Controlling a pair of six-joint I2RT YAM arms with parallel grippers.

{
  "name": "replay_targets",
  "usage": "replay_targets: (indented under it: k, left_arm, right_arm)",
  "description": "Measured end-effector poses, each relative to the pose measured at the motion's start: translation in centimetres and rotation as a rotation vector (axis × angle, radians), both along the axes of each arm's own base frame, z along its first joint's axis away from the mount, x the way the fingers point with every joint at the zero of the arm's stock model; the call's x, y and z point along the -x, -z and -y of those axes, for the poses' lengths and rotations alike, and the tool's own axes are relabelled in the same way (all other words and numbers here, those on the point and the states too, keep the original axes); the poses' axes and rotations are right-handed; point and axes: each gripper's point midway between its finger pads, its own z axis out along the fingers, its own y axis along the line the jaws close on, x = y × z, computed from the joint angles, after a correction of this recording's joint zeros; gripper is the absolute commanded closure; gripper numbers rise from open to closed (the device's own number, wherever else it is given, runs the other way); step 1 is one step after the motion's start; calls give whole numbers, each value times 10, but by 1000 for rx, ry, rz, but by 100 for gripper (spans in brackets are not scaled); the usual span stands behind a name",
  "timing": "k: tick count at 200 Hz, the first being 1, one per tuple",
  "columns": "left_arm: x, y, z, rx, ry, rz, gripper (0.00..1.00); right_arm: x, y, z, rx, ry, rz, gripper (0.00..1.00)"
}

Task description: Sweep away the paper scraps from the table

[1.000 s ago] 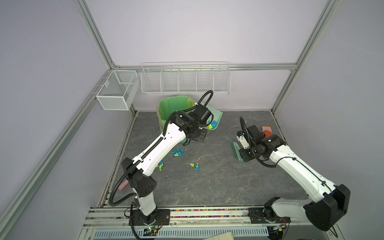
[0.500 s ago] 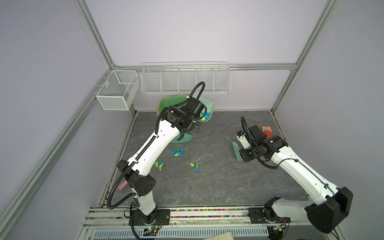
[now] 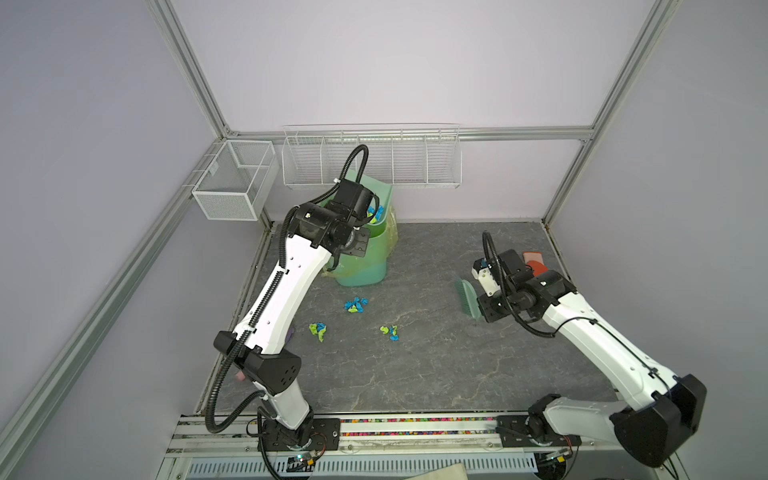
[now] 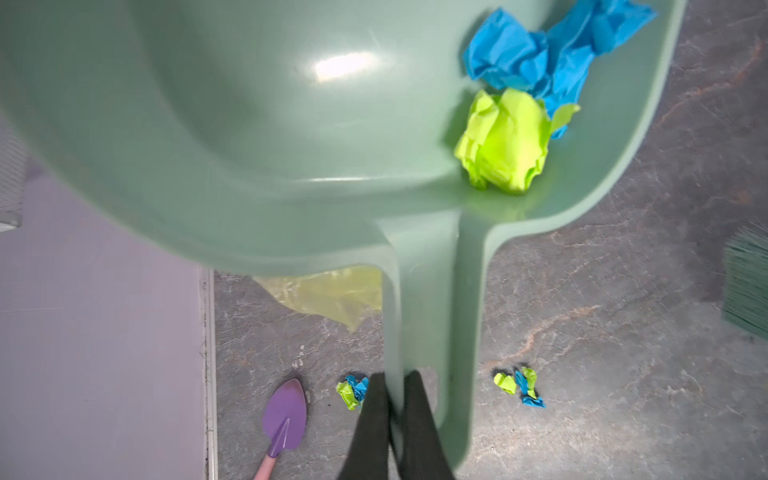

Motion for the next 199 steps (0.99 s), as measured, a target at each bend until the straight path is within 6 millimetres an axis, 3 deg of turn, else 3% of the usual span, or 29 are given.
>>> replay_targets:
  k: [43, 118, 199]
  left_arm:
    - [-10, -10, -28, -22, -79, 38, 100]
    - [-18, -16, -47, -120, -141, 91, 100]
    - [-42, 7, -64, -333, -214, 77, 100]
  right_arm:
    - [-4, -2, -3, -15, -2, 19, 93]
    - [-3, 9, -7, -34, -8, 7, 93]
    - [-1, 0, -6, -54, -8, 43, 93]
